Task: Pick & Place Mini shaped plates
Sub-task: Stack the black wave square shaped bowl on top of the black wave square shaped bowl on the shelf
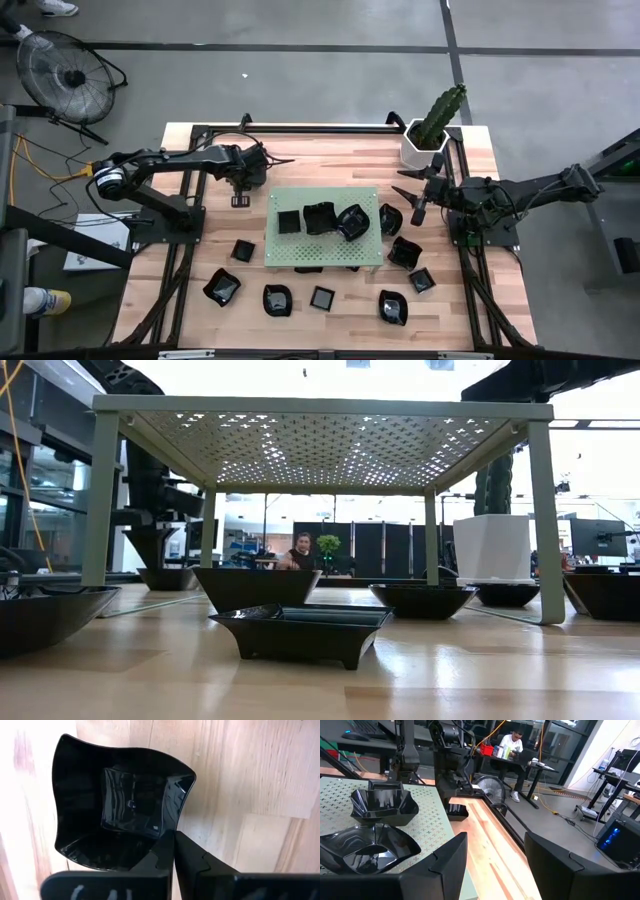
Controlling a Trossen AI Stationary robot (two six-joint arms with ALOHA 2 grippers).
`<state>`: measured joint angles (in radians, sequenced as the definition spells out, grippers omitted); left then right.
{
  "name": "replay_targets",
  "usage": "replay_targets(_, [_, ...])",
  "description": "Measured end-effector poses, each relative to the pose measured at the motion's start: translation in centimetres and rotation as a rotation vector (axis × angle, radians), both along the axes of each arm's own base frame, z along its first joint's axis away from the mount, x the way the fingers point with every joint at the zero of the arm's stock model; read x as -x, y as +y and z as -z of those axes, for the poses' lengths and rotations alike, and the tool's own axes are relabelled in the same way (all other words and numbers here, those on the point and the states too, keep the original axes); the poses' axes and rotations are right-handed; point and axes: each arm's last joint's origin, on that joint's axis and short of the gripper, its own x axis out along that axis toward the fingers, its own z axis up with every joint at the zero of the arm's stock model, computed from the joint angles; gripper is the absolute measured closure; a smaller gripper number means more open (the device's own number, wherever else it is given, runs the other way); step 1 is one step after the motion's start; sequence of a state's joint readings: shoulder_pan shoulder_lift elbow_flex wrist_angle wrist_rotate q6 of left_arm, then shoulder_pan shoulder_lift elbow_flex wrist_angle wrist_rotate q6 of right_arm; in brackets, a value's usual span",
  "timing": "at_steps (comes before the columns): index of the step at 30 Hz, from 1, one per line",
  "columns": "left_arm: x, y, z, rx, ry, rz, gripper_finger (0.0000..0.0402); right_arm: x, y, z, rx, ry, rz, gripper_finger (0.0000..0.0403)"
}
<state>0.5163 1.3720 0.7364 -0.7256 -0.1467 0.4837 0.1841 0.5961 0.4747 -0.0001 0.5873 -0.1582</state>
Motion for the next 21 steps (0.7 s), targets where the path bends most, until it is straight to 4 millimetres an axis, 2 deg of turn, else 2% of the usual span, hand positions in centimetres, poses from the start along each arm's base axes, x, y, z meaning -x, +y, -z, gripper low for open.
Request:
replay_targets(4, [-0.1,0.1,-0.5,0.002,0.012,0.01,0.04,0.0,0.0,0.0,-0.001,-0.001,0.0,0.021])
replay_targets(9, [-0.6,0.3,-2.4,0.005,0.032,0.045,0.0401,0.0,0.0,0.0,-0.004,-0.002,0.0,0.021])
replay_targets(15, [-0.9,0.7,-5.9,-0.03,0.101,0.086,0.0401,0.0,0.0,0.1,-0.002,0.009,0.0,0.021])
replay_targets(21, [-1.2,1.1,-10.3,-0.104,0.138,0.099,0.0401,0.0,0.0,0.1,-0.001,0.012,0.0,0.021])
